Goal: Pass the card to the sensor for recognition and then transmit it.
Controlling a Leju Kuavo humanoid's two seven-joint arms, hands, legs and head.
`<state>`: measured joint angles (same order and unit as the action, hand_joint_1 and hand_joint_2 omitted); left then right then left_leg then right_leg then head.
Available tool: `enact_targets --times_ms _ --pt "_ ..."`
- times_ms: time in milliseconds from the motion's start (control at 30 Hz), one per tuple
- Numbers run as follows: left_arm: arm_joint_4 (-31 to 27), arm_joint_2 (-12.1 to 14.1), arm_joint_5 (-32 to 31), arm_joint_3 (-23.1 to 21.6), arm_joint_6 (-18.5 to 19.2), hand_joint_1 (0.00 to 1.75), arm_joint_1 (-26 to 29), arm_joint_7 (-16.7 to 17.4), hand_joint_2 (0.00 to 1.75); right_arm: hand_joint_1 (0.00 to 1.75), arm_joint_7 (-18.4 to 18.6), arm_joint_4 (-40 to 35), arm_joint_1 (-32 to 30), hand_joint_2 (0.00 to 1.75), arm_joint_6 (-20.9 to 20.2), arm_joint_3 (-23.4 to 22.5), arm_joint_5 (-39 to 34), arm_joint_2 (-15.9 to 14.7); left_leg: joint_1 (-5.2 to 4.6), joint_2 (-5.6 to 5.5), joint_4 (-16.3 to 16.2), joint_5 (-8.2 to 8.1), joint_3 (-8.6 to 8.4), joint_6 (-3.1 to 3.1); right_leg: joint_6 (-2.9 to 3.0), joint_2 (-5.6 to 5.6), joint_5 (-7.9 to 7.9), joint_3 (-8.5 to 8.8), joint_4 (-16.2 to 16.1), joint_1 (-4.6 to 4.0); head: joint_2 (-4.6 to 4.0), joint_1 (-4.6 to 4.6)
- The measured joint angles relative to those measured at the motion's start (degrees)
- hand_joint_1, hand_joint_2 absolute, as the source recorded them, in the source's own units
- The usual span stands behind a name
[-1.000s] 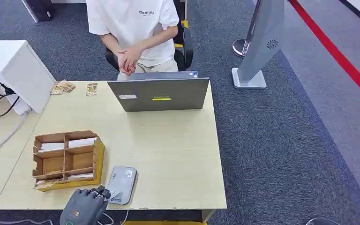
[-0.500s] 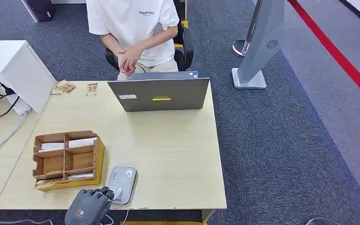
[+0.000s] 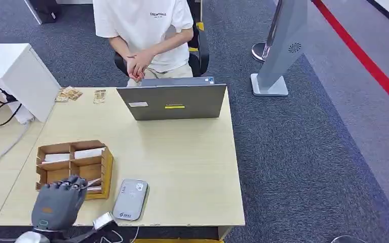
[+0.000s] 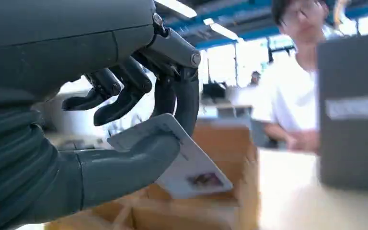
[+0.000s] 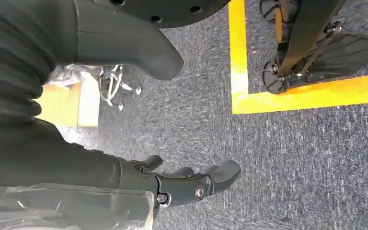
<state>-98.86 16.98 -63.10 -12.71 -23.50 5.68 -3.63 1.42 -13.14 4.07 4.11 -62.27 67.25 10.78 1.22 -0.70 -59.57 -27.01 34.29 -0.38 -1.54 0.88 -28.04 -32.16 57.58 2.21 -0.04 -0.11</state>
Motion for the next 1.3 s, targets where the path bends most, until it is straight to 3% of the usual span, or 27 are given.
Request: enact_targets --times_ms 133,367,633,867,1100,1133,1300 --pt "0.85 -0.02 -1.37 4.08 1.48 1.75 -6.92 -0.61 1.75 0.0 0.04 0.04 0.01 1.75 -0.02 0.39 0.89 0.09 0.0 -0.08 -0.01 0.1 0.02 0.0 0.0 -0.09 0.04 0.06 0.0 0.01 0.0 0.0" --pt "6.26 0.04 -3.87 4.47 2.14 1.75 -17.9 1.73 1.75 0.0 0.87 0.31 0.08 1.75 -0.22 1.49 2.16 0.22 -0.02 -0.11 -0.05 0.15 0.04 0.04 0.01 -0.11 0.09 0.08 0.0 0.02 0.0 -0.02" --pt "17.12 -0.13 -6.03 4.45 2.03 1.75 -32.36 3.56 1.75 0.0 1.42 0.57 0.24 1.75 -0.44 2.73 3.21 0.35 -0.01 -0.1 -0.04 0.19 0.05 0.0 0.07 -0.06 0.13 0.05 0.03 0.0 0.0 0.0" --pt "27.83 -0.48 -11.22 4.41 -1.71 1.75 -40.82 6.06 1.75 0.0 1.92 0.85 0.25 1.75 -1.05 4.0 4.83 0.39 -0.01 -0.09 -0.04 0.19 0.07 0.0 0.07 -0.02 0.13 0.0 0.03 0.01 0.0 0.0" --pt "37.85 -0.96 -12.92 3.75 -3.54 1.75 -46.85 5.88 1.75 0.0 2.58 1.18 0.23 1.75 -1.55 5.16 5.55 0.39 -0.01 -0.03 -0.05 0.19 0.07 0.0 0.07 0.05 0.14 0.0 0.04 0.01 0.0 0.0" --pt "38.05 -1.01 -12.92 3.58 -3.37 0.0 -46.87 5.88 1.75 0.0 2.62 1.22 0.19 1.75 -1.6 5.27 5.62 0.42 -0.01 -0.03 -0.05 0.18 0.07 0.0 0.07 0.05 0.14 0.0 0.04 0.01 0.0 0.0" --pt "38.16 -1.27 -10.95 3.23 -2.84 0.0 -46.57 5.14 1.75 0.0 2.43 1.38 0.17 1.75 -1.62 5.53 5.77 0.42 -0.01 -0.03 -0.04 0.18 0.1 0.0 0.07 0.05 0.13 -0.01 0.03 0.01 0.0 -0.02"
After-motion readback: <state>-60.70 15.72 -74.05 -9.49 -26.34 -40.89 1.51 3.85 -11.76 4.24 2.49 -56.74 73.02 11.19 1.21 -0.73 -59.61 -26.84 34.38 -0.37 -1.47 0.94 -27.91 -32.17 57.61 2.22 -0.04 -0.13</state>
